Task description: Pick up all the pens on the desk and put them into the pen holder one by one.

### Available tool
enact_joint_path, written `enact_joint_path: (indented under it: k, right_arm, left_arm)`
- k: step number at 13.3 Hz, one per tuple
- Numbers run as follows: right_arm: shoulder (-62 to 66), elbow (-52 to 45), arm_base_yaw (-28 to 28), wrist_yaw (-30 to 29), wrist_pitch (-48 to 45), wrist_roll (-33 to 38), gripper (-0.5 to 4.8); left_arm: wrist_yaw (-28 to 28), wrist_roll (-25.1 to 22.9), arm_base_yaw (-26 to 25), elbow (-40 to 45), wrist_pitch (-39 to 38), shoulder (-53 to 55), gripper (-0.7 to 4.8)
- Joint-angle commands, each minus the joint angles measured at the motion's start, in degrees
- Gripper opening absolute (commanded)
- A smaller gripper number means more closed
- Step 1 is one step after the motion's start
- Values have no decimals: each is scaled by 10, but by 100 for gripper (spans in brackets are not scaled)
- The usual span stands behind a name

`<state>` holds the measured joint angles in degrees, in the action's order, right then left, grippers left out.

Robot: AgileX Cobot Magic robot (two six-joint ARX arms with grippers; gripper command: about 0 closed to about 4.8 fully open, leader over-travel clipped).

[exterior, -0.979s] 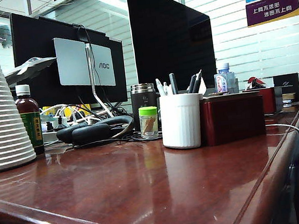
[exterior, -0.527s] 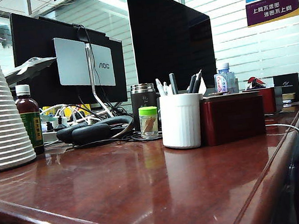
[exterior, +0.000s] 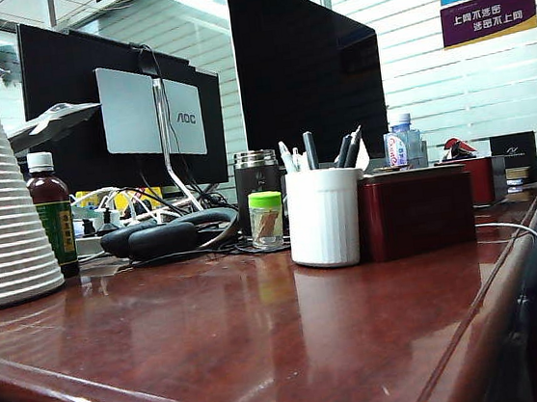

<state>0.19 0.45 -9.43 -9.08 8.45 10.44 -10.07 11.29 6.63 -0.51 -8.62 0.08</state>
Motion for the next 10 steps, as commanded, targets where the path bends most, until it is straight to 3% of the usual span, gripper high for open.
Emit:
enact_joint_path:
  k: [1, 3, 6, 10]
  right_arm:
    - [0, -2, 115, 5, -10, -1, -1]
    - [0, -3, 130, 35, -10, -1, -1]
    - [0, -3, 87, 34, -10, -1, -1]
    - [0, -3, 81, 30, -10, -1, -1]
  left_arm:
    - [0, -2, -110, 1, -7, 0, -1]
    - [-1, -2, -115, 1, -7, 0, -1]
    - [-2, -2, -111, 1, -7, 0, -1]
    - [-2, -2, -111, 1, -7, 0, -1]
